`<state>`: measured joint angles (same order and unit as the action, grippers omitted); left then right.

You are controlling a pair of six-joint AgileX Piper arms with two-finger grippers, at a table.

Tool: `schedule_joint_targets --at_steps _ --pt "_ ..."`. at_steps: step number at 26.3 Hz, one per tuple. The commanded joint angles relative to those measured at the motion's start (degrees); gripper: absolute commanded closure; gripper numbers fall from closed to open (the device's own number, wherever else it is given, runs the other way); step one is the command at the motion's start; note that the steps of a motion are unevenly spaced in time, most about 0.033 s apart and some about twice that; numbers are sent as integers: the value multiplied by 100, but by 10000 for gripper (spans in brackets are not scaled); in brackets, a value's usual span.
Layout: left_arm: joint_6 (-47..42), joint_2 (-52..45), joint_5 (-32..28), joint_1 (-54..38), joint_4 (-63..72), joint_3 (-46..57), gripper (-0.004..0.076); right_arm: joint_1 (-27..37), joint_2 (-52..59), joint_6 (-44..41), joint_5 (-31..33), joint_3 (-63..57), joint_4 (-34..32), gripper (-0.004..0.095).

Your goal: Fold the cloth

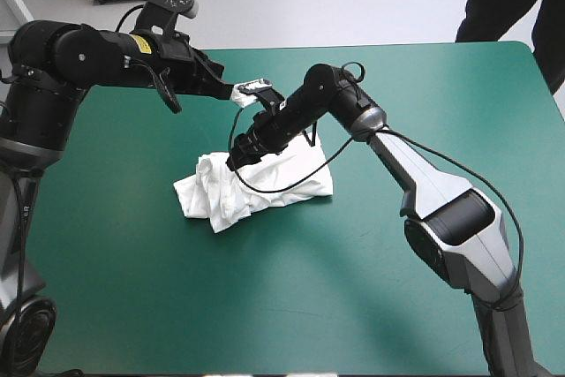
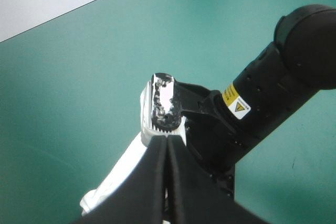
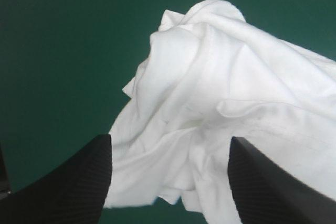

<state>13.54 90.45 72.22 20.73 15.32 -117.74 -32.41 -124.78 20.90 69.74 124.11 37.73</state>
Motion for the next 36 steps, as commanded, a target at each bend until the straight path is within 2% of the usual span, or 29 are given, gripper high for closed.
schedule_joint_targets --at_steps 1,5,7,11,18,25,36 --pt "-91 -319 155 20 62 -99 746 219 404 -405 179 529 -472 296" --pt "-91 -454 155 20 47 82 746 1084 714 -723 179 518 -887 296" --pt "-91 -493 155 20 58 190 746 1731 998 -764 179 190 -860 296" --pt "-79 -493 155 20 58 250 746 2118 1186 -640 179 -448 -636 296" --pt "-56 -493 155 20 46 250 746 2053 1023 -224 179 -1241 -381 296" --pt "-56 -493 155 20 6 250 746 2053 703 -88 179 -1263 84 296" --pt "-56 -493 155 20 -141 250 746 1636 240 -60 179 -1277 151 296"
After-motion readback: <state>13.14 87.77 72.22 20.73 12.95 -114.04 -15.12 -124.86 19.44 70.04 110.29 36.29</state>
